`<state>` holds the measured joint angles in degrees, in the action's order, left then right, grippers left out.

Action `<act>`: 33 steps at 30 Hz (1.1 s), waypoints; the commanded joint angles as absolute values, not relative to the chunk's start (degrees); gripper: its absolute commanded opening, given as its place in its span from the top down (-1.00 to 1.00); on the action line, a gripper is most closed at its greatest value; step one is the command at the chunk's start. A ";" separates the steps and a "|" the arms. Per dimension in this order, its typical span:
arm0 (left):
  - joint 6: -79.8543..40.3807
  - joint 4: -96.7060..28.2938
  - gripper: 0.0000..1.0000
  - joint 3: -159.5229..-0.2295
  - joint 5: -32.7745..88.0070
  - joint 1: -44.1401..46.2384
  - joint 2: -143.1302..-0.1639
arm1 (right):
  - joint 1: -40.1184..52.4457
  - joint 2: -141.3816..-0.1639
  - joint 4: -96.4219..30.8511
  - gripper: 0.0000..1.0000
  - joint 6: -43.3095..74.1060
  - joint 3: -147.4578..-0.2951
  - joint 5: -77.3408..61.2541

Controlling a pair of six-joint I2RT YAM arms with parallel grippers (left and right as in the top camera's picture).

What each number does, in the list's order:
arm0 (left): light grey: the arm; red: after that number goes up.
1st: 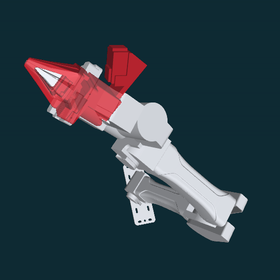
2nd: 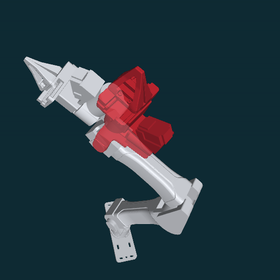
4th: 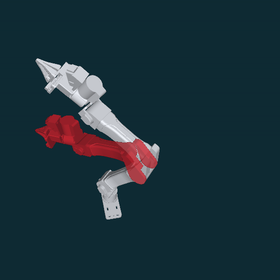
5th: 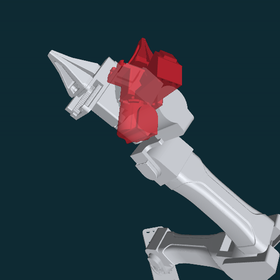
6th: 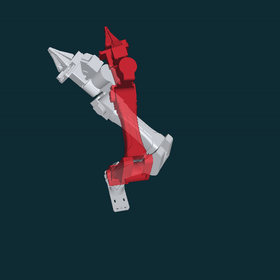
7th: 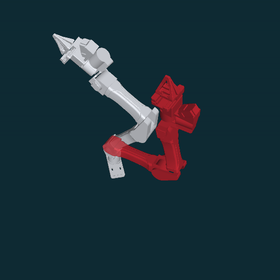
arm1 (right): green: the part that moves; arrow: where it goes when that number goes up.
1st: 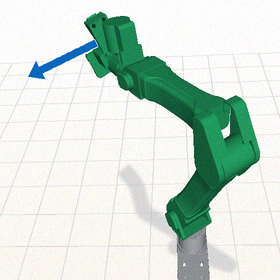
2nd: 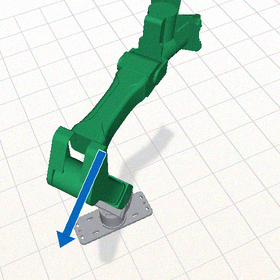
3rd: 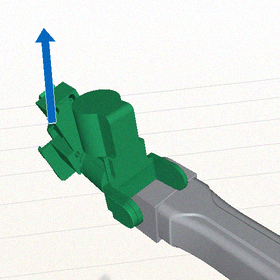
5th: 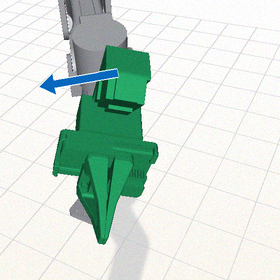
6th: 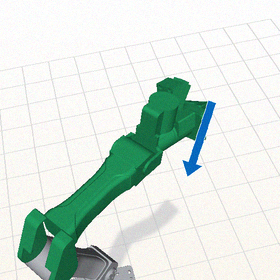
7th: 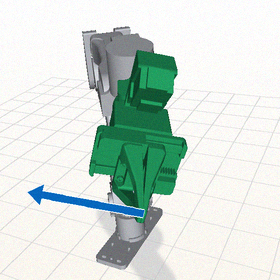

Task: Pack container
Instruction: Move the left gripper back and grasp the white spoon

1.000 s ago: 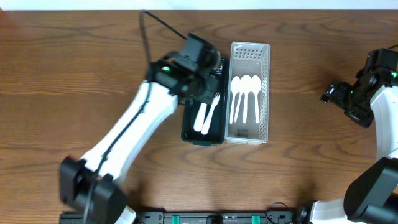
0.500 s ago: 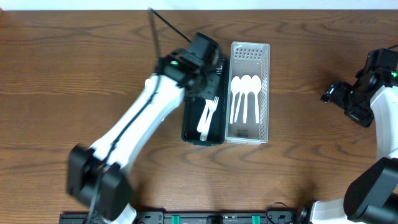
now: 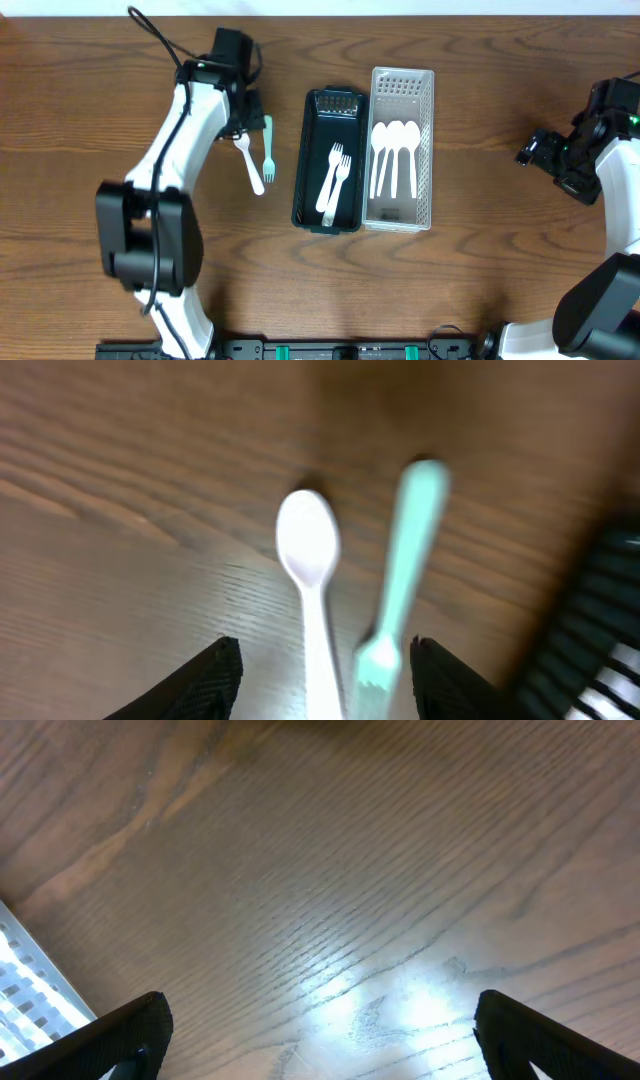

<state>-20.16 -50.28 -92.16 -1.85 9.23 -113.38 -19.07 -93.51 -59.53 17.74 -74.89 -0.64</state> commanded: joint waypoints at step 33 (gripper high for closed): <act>-25.58 -50.92 0.47 -88.49 4.56 7.70 -125.19 | -19.31 -93.76 -59.70 -0.98 17.52 -74.89 -0.86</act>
<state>-25.71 -50.57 -90.06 4.14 7.29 -124.42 -19.07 -93.51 -59.57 17.74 -74.89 -0.64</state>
